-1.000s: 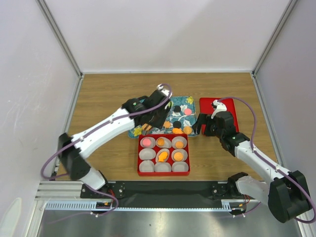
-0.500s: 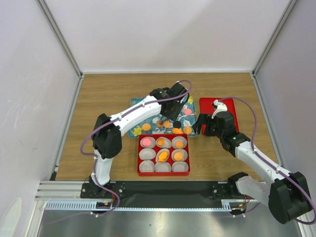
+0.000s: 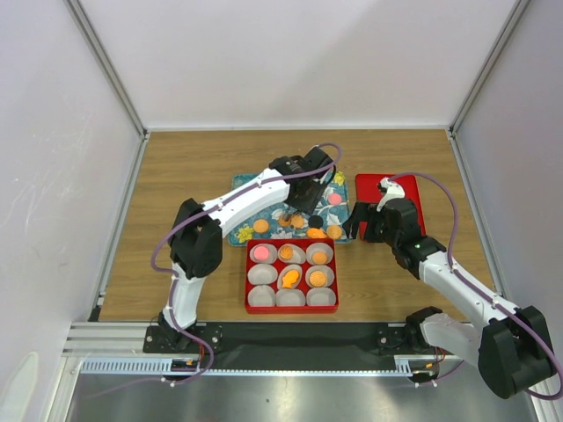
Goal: Pack the cookies
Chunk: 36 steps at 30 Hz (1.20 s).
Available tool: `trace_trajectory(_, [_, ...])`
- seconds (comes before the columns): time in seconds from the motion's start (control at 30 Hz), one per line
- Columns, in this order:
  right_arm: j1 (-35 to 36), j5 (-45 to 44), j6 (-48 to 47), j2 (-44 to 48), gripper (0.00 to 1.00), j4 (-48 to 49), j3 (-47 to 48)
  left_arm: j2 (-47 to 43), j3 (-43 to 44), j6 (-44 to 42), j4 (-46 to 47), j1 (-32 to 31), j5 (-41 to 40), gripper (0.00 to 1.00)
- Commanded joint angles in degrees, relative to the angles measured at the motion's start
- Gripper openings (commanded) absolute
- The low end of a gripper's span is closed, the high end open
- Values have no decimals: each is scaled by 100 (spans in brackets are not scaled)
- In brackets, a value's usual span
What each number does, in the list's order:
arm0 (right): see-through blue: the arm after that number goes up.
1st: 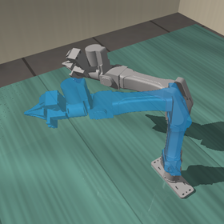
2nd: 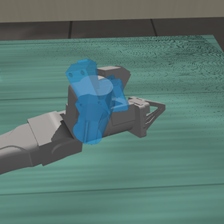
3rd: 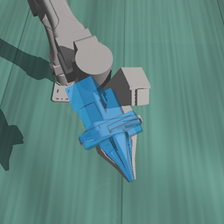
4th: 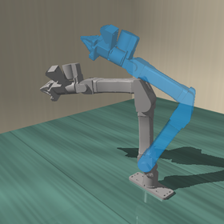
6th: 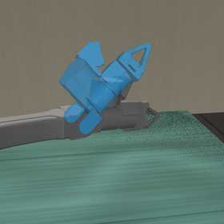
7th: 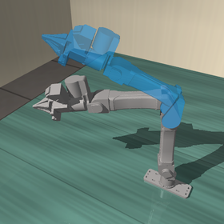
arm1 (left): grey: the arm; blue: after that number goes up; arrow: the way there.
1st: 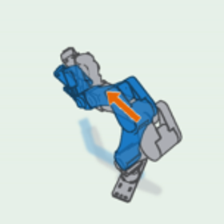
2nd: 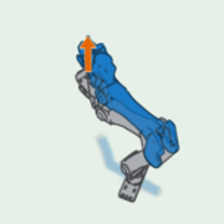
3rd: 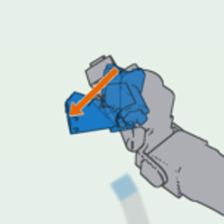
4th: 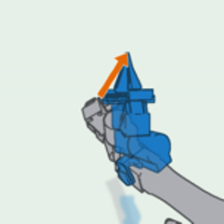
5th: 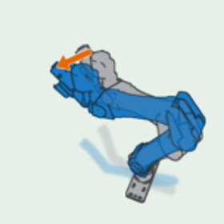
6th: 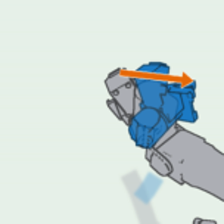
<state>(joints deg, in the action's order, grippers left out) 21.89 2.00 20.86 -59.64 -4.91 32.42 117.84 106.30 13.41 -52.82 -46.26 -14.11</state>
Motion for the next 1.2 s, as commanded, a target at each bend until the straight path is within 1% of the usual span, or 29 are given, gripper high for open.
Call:
trace_trajectory(0.0, [-18, 11, -56, 137, 100, 148, 133, 90, 277, -128, 175, 91, 119, 55])
trace_trajectory(0.3, [-9, -15, -56, 137, 100, 139, 115, 318, 444, -93, 193, 205, 338, 52])
trace_trajectory(0.43, [-18, -33, -56, 154, 100, 139, 106, 354, 488, -58, 166, 231, 374, 47])
trace_trajectory(0.5, [-18, -42, -56, 145, 100, 130, 106, 327, 497, -58, 149, 231, 374, 45])
trace_trajectory(0.53, [-9, -33, -56, 145, 100, 130, 106, 301, 506, -58, 149, 231, 374, 41])
trace_trajectory(0.6, [-18, -42, -56, 145, 100, 139, 115, 257, 541, -58, 105, 231, 365, 39])
trace_trajectory(0.67, [-18, -42, -56, 154, 100, 130, 106, 126, 567, -49, 105, 231, 312, 35])
trace_trajectory(0.93, [-18, -59, -56, 163, 100, 139, 106, -375, 673, 13, -27, 231, 189, 33])
trace_trajectory(1.17, [-27, -59, -47, 171, 100, 139, 97, -955, 304, 92, -79, 214, 180, 33])
